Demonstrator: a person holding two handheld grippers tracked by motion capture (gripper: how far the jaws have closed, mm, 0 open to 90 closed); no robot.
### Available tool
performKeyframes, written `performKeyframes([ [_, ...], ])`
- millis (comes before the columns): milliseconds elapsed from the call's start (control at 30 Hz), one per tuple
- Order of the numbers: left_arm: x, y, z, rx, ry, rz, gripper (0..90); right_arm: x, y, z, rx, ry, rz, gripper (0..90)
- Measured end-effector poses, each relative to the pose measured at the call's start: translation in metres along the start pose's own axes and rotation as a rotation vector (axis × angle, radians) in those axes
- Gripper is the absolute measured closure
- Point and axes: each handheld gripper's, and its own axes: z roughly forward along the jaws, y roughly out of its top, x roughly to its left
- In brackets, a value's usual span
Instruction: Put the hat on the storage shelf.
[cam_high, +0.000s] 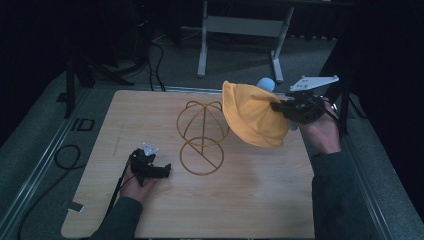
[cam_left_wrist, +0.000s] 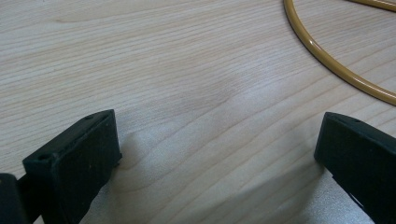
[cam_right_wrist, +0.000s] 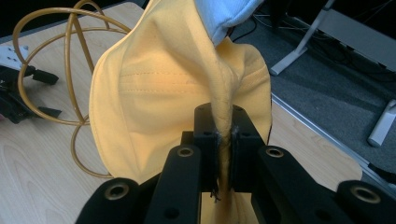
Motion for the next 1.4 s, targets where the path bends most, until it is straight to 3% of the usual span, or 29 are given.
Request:
performKeyframes([
  [1400,0.0,0.0,0.0,0.0,0.0,0.001,0.1,0.018,0.027,-0.001,-0.061,0.081,-0.033,84.4],
])
